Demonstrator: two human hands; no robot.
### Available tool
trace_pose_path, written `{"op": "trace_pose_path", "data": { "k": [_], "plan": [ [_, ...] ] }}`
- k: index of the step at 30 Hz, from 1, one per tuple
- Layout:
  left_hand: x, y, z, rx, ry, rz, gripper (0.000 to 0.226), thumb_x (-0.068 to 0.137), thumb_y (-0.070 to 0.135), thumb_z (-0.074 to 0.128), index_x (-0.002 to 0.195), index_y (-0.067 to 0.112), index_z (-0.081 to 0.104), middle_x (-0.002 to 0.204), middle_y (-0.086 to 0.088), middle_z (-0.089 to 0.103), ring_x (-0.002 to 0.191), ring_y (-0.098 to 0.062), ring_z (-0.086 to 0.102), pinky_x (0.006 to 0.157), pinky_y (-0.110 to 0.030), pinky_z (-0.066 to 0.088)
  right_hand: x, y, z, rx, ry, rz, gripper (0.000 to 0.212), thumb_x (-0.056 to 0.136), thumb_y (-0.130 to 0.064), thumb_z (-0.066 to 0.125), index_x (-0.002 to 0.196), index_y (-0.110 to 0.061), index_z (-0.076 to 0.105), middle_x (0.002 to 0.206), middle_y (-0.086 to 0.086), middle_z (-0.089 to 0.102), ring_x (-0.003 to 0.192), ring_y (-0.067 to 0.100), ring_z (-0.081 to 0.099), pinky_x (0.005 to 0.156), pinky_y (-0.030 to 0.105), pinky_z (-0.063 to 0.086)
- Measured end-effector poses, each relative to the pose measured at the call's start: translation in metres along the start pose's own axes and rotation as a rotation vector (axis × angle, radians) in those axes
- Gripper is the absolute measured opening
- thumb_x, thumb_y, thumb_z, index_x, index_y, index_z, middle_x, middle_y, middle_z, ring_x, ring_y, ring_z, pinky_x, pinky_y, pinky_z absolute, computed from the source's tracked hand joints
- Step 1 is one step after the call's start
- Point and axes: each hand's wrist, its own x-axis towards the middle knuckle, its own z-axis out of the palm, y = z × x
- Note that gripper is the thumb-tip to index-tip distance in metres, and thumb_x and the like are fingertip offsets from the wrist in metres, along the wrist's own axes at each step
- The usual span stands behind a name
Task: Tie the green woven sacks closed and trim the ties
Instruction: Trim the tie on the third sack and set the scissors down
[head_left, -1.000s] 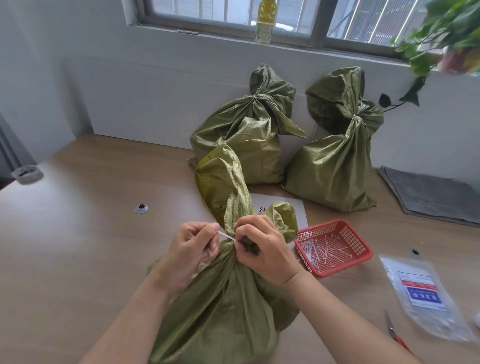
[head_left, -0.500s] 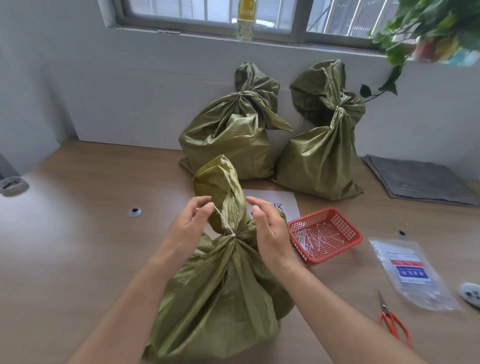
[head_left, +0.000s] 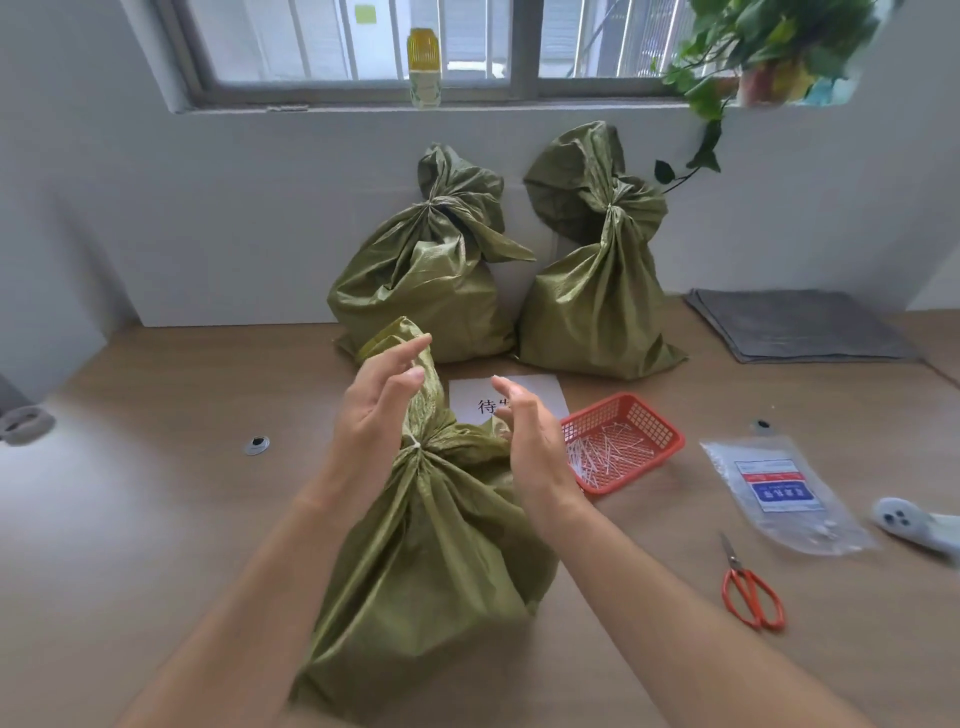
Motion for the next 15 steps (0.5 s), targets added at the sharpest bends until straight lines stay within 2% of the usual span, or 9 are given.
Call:
{"op": "trace_pose_path", "data": {
  "k": [3, 6, 8, 10, 12, 15],
  "plan": [
    [-0.022, 0.01, 0.033, -0.028, 0.001, -0.025, 0.05, 0.093, 0.042, 0.045, 0.141, 0.036, 0.059, 0.15, 0.012, 0.052, 0.139, 0.003, 0.044, 0.116, -0.025, 0.034, -0.015, -0.004, -0.036, 0.024, -0.027, -0.001, 0.062, 0.091, -0.055, 0.035, 0.141, -0.031, 0.062, 0.14, -0.008, 0.061, 0.132, 0.008, 0.053, 0.117, 0.039, 0.041],
    [-0.046, 0.013, 0.075, -0.048, 0.012, -0.067, 0.048, 0.094, 0.045, 0.044, 0.141, 0.043, 0.058, 0.152, 0.016, 0.051, 0.144, -0.002, 0.041, 0.124, -0.041, 0.027, -0.03, -0.002, -0.078, 0.042, -0.045, 0.012, 0.06, 0.089, -0.057, 0.037, 0.135, -0.032, 0.066, 0.131, -0.01, 0.066, 0.124, 0.006, 0.058, 0.11, 0.038, 0.045],
    [-0.061, 0.014, 0.106, -0.069, 0.021, -0.094, 0.051, 0.094, 0.043, 0.043, 0.143, 0.042, 0.055, 0.153, 0.018, 0.05, 0.145, -0.004, 0.04, 0.126, -0.04, 0.025, -0.04, 0.004, -0.108, 0.073, -0.045, 0.021, 0.059, 0.089, -0.057, 0.039, 0.134, -0.031, 0.067, 0.127, -0.013, 0.068, 0.124, 0.005, 0.06, 0.112, 0.037, 0.046],
    [-0.074, 0.016, 0.138, -0.089, 0.008, -0.12, 0.055, 0.093, 0.041, 0.04, 0.147, 0.039, 0.052, 0.155, 0.016, 0.047, 0.146, -0.006, 0.039, 0.125, -0.035, 0.025, -0.049, 0.01, -0.14, 0.092, -0.027, 0.023, 0.056, 0.093, -0.051, 0.039, 0.133, -0.025, 0.068, 0.124, -0.016, 0.067, 0.121, 0.002, 0.059, 0.11, 0.029, 0.046],
    [-0.084, 0.016, 0.166, -0.104, -0.013, -0.141, 0.058, 0.092, 0.04, 0.04, 0.149, 0.037, 0.05, 0.156, 0.014, 0.047, 0.146, -0.006, 0.039, 0.123, -0.031, 0.027, -0.056, 0.016, -0.169, 0.1, -0.001, 0.049, 0.051, 0.099, -0.044, 0.04, 0.134, -0.021, 0.067, 0.128, -0.01, 0.068, 0.122, 0.005, 0.06, 0.107, 0.025, 0.045],
    [-0.092, 0.009, 0.202, -0.121, -0.025, -0.193, 0.058, 0.091, 0.04, 0.041, 0.148, 0.036, 0.051, 0.154, 0.013, 0.049, 0.145, -0.007, 0.04, 0.123, -0.032, 0.026, -0.065, 0.031, -0.206, 0.12, 0.015, 0.087, 0.046, 0.099, -0.043, 0.042, 0.13, -0.021, 0.069, 0.124, -0.012, 0.069, 0.117, 0.0, 0.061, 0.105, 0.022, 0.046]
  ]
}}
